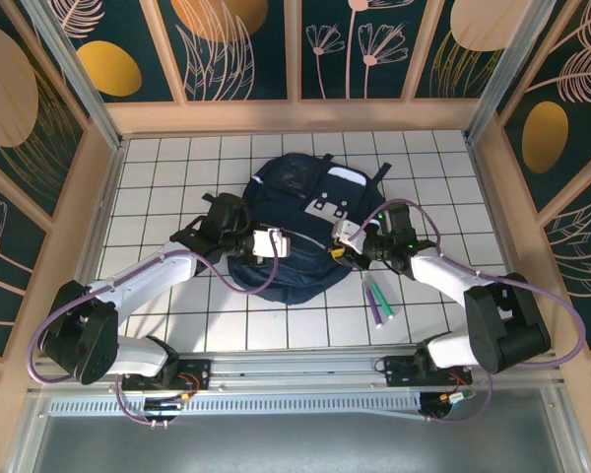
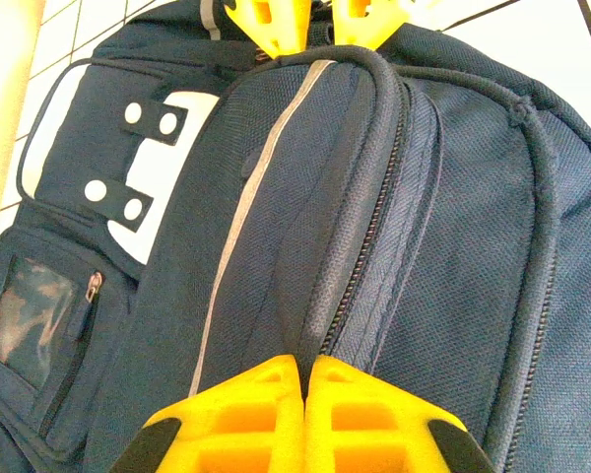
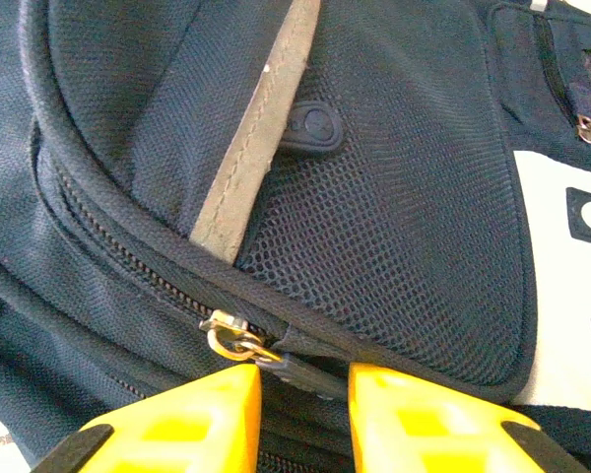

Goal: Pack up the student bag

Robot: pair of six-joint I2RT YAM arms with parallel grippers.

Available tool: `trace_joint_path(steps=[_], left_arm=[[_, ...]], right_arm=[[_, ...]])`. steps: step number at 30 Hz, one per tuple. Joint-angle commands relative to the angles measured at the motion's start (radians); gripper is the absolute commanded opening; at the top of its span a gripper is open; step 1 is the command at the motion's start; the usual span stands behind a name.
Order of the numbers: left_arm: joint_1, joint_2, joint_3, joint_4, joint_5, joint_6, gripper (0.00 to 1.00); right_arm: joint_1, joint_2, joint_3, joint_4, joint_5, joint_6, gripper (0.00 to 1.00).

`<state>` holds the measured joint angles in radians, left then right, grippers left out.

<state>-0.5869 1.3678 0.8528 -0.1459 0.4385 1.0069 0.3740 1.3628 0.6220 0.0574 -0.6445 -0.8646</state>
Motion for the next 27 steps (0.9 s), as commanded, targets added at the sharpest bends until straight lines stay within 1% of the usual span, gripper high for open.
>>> trace_joint_path(steps=[1, 4, 8, 11, 14, 17, 18, 20, 21, 23, 27], left_arm=[[-0.001, -0.028, -0.002, 0.044, 0.093, -0.019, 0.0], [-0.002, -0.017, 0.006, 0.037, 0.072, -0.022, 0.0], [-0.007, 0.011, 0.025, 0.013, 0.021, -0.034, 0.0], [-0.007, 0.022, 0.028, 0.017, -0.01, -0.055, 0.0], [-0.008, 0.024, 0.022, 0.028, -0.018, -0.066, 0.0], [-0.008, 0.02, 0.016, 0.037, -0.001, -0.068, 0.0], [-0.007, 0.019, 0.014, 0.04, 0.006, -0.068, 0.0], [-0.008, 0.016, 0.014, 0.046, 0.015, -0.078, 0.0], [-0.007, 0.016, 0.015, 0.046, 0.021, -0.08, 0.0], [-0.007, 0.014, 0.015, 0.046, 0.034, -0.083, 0.0], [-0.008, 0.012, 0.014, 0.047, 0.051, -0.088, 0.0]], right_arm=[[0.02, 0.012, 0.043, -0.043, 0.012, -0.08, 0.19], [0.051, 0.009, 0.073, -0.135, -0.009, -0.16, 0.01], [0.08, 0.01, 0.138, -0.285, -0.009, -0.229, 0.0], [0.08, -0.003, 0.17, -0.367, -0.023, -0.243, 0.0], [0.072, -0.014, 0.201, -0.436, -0.056, -0.245, 0.0], [0.062, -0.016, 0.205, -0.435, -0.034, -0.232, 0.0], [0.047, -0.017, 0.2, -0.426, -0.044, -0.223, 0.0], [0.016, -0.019, 0.182, -0.369, -0.053, -0.161, 0.0], [0.008, -0.017, 0.173, -0.327, -0.04, -0.124, 0.1], [0.0, -0.003, 0.174, -0.326, -0.019, -0.119, 0.19], [-0.016, 0.019, 0.178, -0.318, 0.022, -0.12, 0.21]])
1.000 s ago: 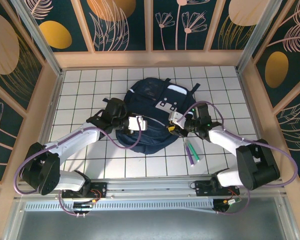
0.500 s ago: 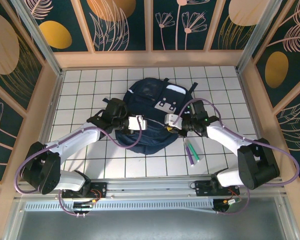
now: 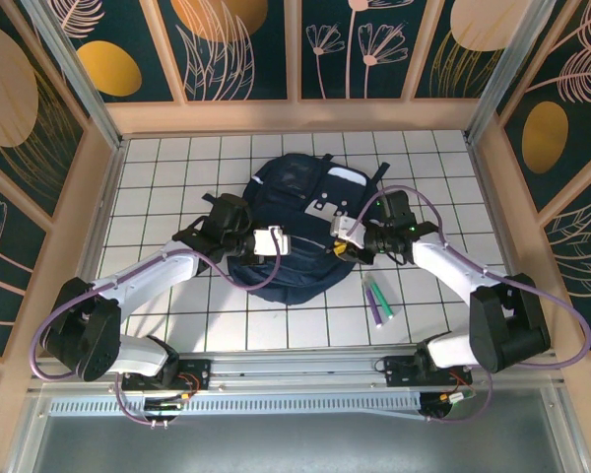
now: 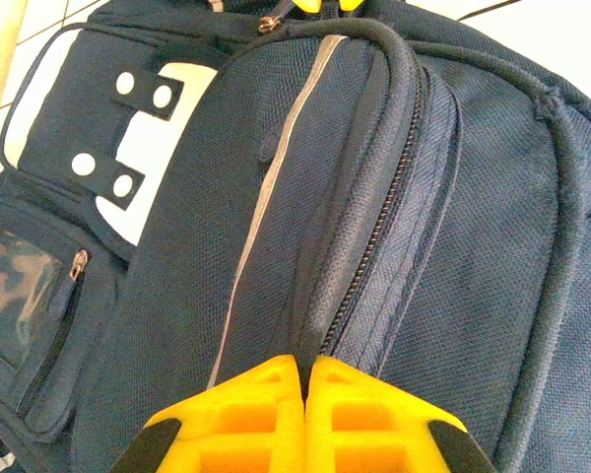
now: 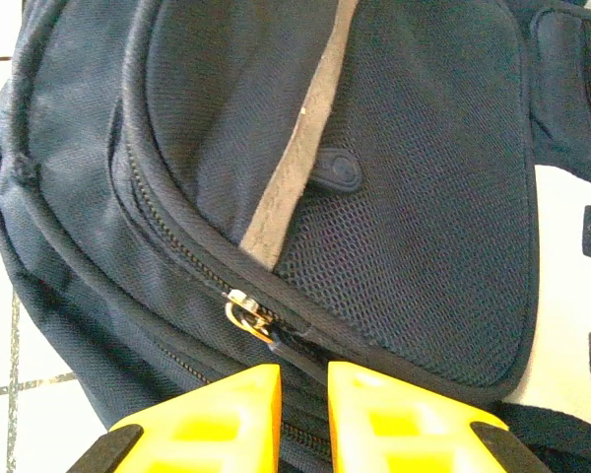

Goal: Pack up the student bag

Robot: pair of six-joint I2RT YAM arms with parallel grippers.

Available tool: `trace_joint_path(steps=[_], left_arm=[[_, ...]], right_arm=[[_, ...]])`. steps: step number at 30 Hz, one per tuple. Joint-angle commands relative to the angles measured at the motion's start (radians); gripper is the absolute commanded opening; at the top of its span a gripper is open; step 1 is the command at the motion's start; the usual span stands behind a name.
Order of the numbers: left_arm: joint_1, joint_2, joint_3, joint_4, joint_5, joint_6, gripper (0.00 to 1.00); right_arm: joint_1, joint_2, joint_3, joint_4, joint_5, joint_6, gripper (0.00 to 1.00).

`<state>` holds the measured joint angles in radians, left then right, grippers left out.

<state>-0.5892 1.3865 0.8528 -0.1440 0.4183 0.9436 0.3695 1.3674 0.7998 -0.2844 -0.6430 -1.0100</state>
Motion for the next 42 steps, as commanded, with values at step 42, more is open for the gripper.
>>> trace_joint_path(steps=[42], left_arm=[[-0.011, 0.014, 0.012, 0.04, 0.037, -0.075, 0.0]], right_arm=[[0.114, 0.004, 0.001, -0.044, -0.182, -0.028, 0.0]])
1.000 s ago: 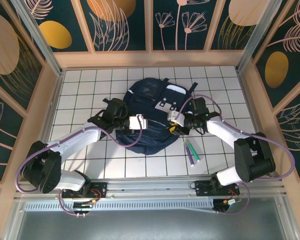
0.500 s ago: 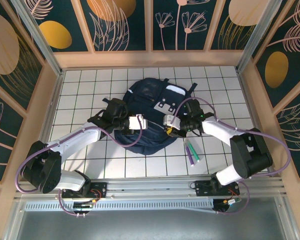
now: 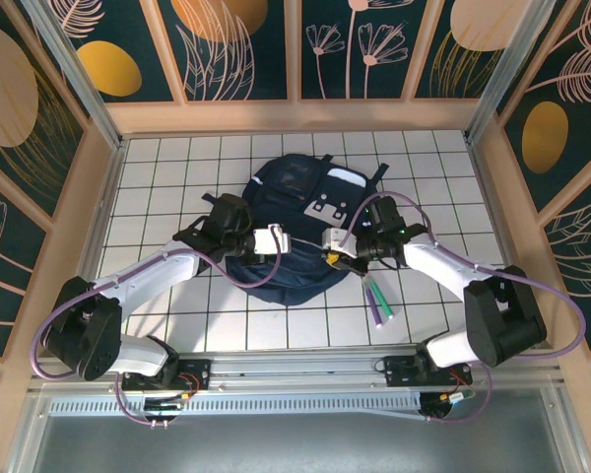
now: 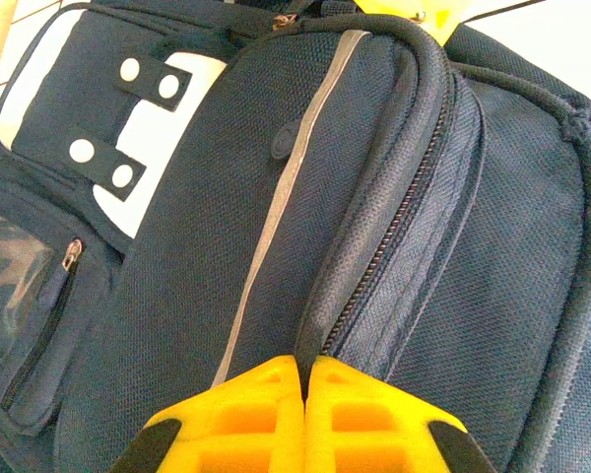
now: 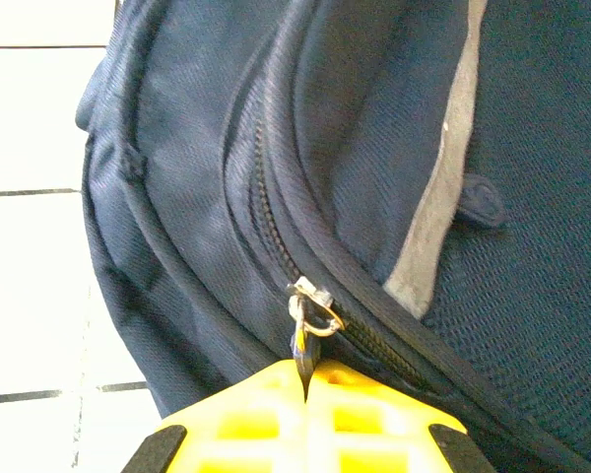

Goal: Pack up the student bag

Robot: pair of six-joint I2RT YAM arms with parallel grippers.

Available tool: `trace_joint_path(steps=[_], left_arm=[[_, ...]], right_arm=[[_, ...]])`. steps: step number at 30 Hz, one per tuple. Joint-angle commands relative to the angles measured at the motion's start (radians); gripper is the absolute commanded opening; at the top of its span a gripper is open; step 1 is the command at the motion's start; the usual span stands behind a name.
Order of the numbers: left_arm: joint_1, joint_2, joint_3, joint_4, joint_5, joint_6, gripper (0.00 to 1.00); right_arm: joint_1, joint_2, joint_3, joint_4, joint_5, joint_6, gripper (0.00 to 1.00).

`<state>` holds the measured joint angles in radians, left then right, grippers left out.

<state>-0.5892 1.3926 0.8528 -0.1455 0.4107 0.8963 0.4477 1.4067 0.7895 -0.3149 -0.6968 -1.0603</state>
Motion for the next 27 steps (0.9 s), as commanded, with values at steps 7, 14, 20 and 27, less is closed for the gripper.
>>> trace_joint_path(steps=[7, 14, 20, 27], left_arm=[[-0.018, 0.01, 0.002, 0.058, 0.042, -0.053, 0.0], [-0.049, 0.039, -0.004, 0.092, 0.049, -0.091, 0.0], [-0.068, 0.047, -0.028, 0.128, 0.071, -0.138, 0.0], [-0.067, -0.002, -0.019, 0.08, 0.055, -0.171, 0.0]], right_arm=[[0.09, -0.072, -0.032, 0.083, -0.217, 0.142, 0.0], [0.209, -0.065, -0.098, 0.413, -0.24, 0.527, 0.0], [0.26, -0.104, -0.164, 0.578, -0.148, 0.755, 0.06], [0.26, -0.242, -0.031, -0.062, -0.125, 0.22, 0.26]])
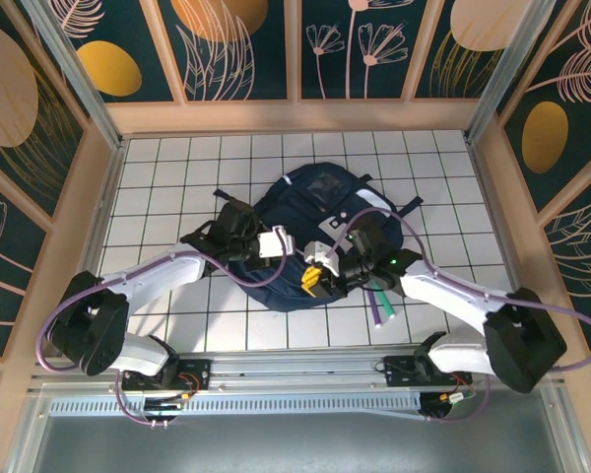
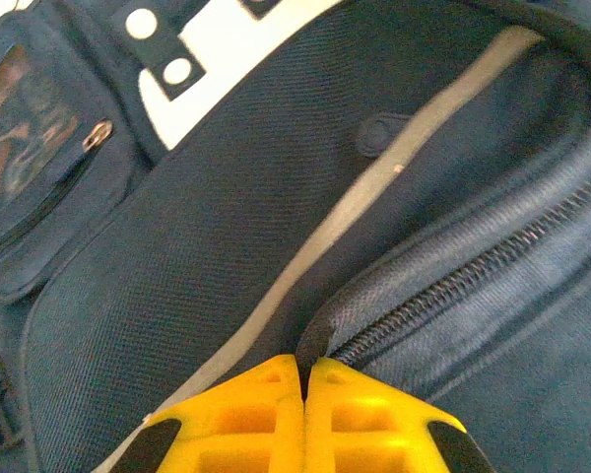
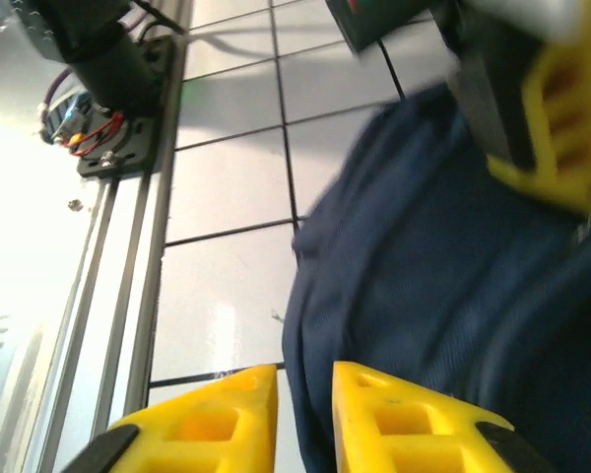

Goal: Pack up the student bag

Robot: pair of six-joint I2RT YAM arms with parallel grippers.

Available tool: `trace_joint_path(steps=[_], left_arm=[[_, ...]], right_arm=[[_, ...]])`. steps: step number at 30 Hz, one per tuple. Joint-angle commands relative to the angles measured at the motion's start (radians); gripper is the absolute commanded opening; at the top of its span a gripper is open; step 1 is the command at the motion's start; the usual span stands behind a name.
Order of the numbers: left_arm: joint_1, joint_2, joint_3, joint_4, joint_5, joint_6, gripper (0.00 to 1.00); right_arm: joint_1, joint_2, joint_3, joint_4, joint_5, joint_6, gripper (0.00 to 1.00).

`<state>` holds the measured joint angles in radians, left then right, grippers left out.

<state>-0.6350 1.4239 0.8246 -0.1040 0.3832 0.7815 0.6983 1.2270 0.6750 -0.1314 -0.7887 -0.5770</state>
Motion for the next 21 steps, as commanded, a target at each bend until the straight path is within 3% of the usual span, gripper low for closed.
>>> trace_joint_path(steps=[1, 2, 5, 8, 12, 14, 17, 19, 21], left_arm=[[-0.022, -0.049, 0.004, 0.038, 0.091, -0.077, 0.0], [-0.022, -0.066, -0.008, 0.043, 0.1, -0.103, 0.02], [-0.021, -0.125, -0.052, 0.089, 0.115, -0.217, 0.31], [-0.022, -0.2, -0.096, 0.139, 0.119, -0.39, 0.48], [-0.022, -0.295, -0.131, 0.17, 0.07, -0.76, 0.66], [-0.022, -0.312, -0.136, 0.17, 0.041, -0.988, 0.68], [-0.023, -0.256, -0.131, 0.171, 0.126, -1.313, 0.63], [-0.039, -0.193, -0.094, 0.109, 0.194, -1.391, 0.64], [-0.091, -0.166, -0.067, 0.038, 0.163, -1.409, 0.65]], right_arm=[[0.009, -0.078, 0.114, -0.33, -0.002, -0.329, 0.31], [0.009, -0.089, 0.139, -0.383, 0.048, -0.362, 0.34], [0.002, -0.096, 0.194, -0.464, 0.165, -0.444, 0.35], [-0.014, -0.117, 0.187, -0.436, 0.316, -0.507, 0.36], [-0.059, -0.146, 0.17, -0.401, 0.452, -0.609, 0.43], [-0.069, -0.141, 0.163, -0.39, 0.485, -0.65, 0.46], [-0.069, -0.108, 0.154, -0.37, 0.469, -0.681, 0.46], [-0.064, -0.068, 0.165, -0.386, 0.439, -0.687, 0.46], [-0.055, -0.038, 0.165, -0.405, 0.439, -0.702, 0.47]])
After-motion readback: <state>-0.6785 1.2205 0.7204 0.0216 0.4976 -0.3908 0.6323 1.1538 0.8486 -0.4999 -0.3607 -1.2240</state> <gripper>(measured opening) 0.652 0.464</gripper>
